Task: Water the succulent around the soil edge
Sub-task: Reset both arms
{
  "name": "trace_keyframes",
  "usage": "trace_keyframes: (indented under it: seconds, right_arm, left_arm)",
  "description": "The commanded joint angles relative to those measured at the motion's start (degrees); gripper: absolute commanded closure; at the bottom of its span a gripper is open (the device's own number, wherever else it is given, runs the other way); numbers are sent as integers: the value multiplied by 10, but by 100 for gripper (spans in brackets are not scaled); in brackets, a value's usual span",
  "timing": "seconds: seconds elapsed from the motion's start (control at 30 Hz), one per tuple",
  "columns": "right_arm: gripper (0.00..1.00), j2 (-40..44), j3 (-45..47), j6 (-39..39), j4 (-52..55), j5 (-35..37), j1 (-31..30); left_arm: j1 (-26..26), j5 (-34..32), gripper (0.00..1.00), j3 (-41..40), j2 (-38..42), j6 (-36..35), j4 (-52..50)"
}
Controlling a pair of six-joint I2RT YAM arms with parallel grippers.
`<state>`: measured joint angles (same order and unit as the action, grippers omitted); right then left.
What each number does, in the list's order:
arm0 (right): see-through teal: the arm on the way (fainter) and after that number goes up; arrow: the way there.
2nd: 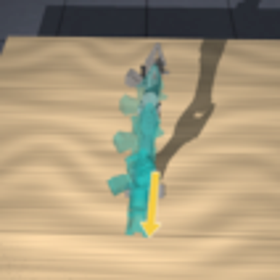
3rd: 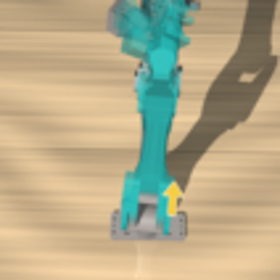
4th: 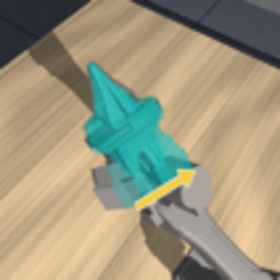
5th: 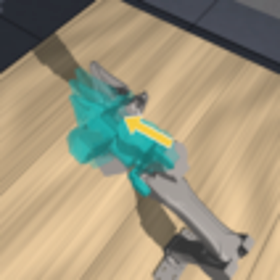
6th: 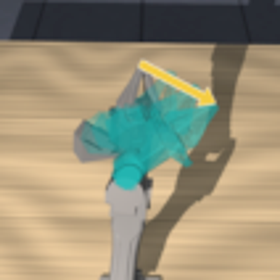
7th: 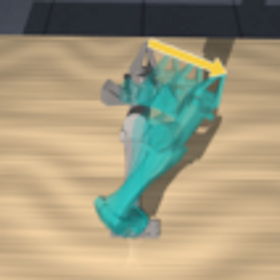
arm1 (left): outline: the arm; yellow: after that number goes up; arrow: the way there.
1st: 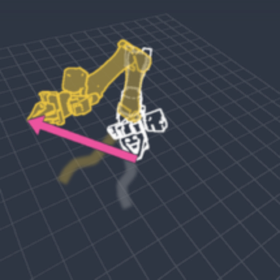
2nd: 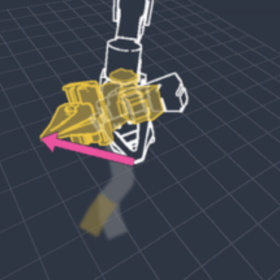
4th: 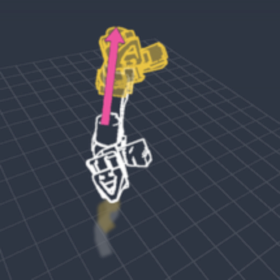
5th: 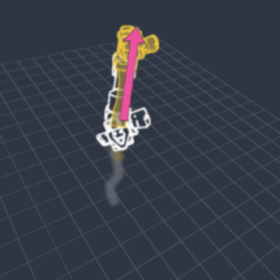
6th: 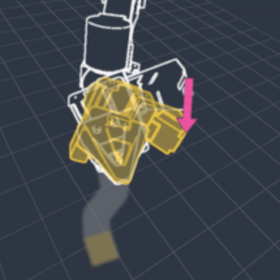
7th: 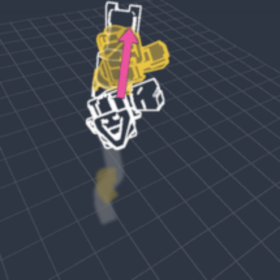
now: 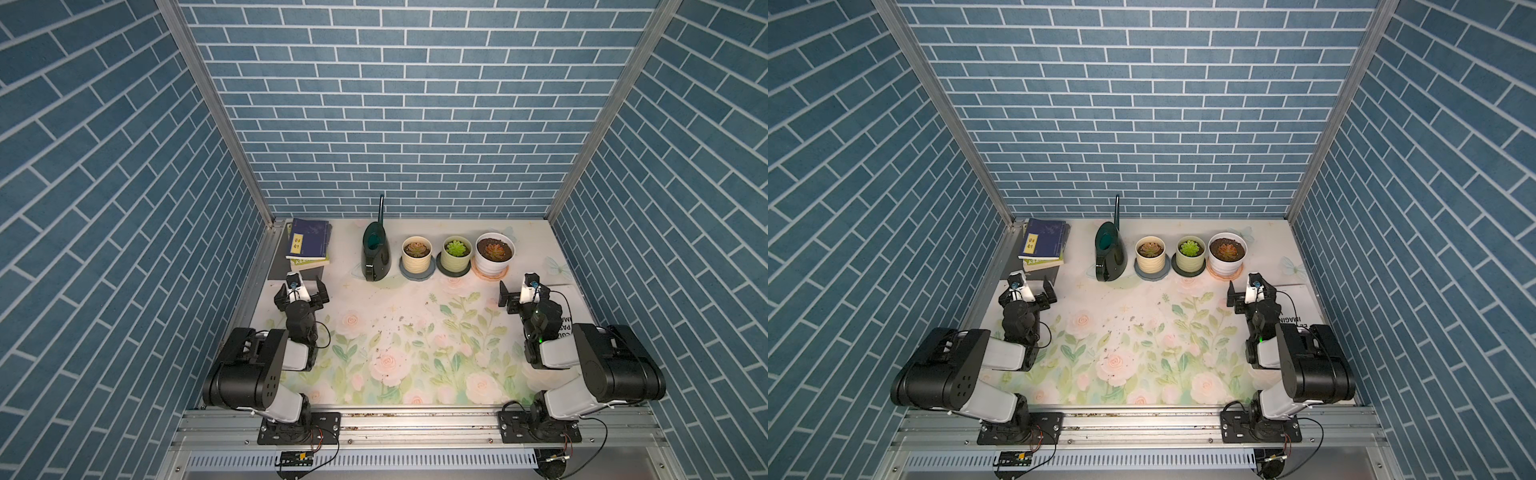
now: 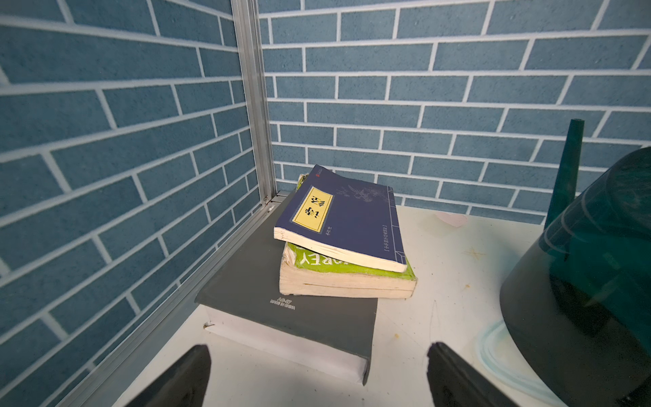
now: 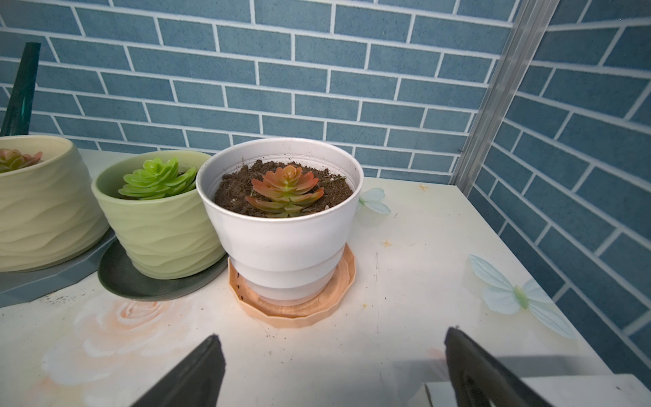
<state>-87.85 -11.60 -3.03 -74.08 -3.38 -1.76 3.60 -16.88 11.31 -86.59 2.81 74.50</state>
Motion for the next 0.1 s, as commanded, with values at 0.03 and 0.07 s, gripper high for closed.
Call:
trace_keyframes:
  seconds: [0.03,0.07]
  right_arm:
    - [1,0,-10,0,5,-6,3]
    - [1,0,-9,0,5,-6,3]
  left_arm:
    - [2,-4,0,-5,1,2,12]
    - [2,-4,0,-5,1,2,12]
